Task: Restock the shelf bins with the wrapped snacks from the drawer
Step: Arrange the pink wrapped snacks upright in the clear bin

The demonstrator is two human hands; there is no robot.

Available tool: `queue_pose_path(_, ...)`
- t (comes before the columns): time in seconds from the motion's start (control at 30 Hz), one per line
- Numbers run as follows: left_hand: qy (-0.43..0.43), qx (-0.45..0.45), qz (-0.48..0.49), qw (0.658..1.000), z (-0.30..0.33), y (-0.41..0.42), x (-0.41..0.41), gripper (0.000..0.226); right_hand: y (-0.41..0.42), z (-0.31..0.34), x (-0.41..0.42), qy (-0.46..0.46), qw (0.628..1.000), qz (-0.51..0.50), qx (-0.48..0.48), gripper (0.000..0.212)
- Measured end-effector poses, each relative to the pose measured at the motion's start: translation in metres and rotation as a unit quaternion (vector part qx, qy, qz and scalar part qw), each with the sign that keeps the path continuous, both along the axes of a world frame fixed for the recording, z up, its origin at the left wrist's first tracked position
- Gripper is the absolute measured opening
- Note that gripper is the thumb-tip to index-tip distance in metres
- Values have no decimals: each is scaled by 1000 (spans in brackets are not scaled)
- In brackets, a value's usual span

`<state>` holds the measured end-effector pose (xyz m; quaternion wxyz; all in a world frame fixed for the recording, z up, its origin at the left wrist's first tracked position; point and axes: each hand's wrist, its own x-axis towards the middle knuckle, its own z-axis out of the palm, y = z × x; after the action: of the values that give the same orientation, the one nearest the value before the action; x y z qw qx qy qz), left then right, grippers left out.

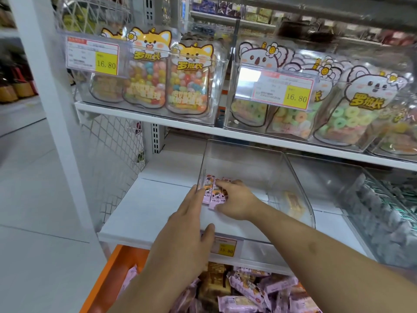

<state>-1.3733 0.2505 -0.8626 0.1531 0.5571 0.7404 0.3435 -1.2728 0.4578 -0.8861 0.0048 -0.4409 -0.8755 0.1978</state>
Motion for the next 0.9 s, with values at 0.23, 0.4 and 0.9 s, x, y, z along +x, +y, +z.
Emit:
queue_pose_path(0.23,0,-2,-2,1000,0,-1,-1,84,2,-8,0,-11,999,-3,50,86)
queue_pose_path(0.4,-2,-4,-1,1000,-2,-1,-1,82,9,-10,-7,-35,995,-8,89,88)
queue_pose_path(0.9,22,-5,-10,1000,9,-8,2,80,1,-3,15,-6,996,-8,91,87)
